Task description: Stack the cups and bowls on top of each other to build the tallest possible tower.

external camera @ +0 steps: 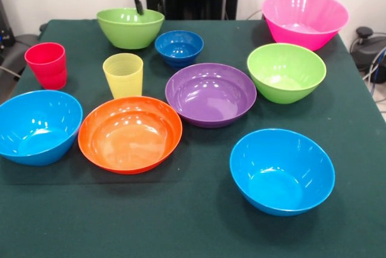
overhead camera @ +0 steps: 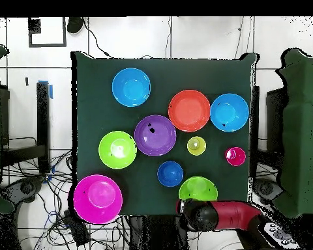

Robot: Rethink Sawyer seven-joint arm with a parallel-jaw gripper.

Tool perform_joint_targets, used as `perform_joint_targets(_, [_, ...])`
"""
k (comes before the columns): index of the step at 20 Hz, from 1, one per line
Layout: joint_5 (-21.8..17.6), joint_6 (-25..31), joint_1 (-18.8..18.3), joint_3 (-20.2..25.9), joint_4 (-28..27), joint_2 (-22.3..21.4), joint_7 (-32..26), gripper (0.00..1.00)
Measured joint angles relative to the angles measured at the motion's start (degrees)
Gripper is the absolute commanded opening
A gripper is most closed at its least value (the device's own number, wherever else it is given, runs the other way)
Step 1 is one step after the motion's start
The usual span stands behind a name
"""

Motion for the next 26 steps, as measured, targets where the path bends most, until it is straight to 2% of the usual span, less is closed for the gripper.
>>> perform_joint_targets(10, [0.0, -1.2, 1.3, -1.4, 0.0, 0.0, 0.0, 1.0])
perform_joint_targets(11, [0.0, -2.0, 2.4, -2.3, -0.1, 0.0, 0.0, 0.0])
perform_joint_targets(16, [0.0, -5.2, 4.7, -4.5, -0.2, 0.0, 0.1, 0.0])
perform_joint_targets(18, [0.0, -8.8, 5.9, -5.9, -0.3, 0.0, 0.2, 0.0])
perform_joint_targets(26, [1.2, -13.3, 8.5, -9.5, -0.3, 0.0, 0.2, 0.0])
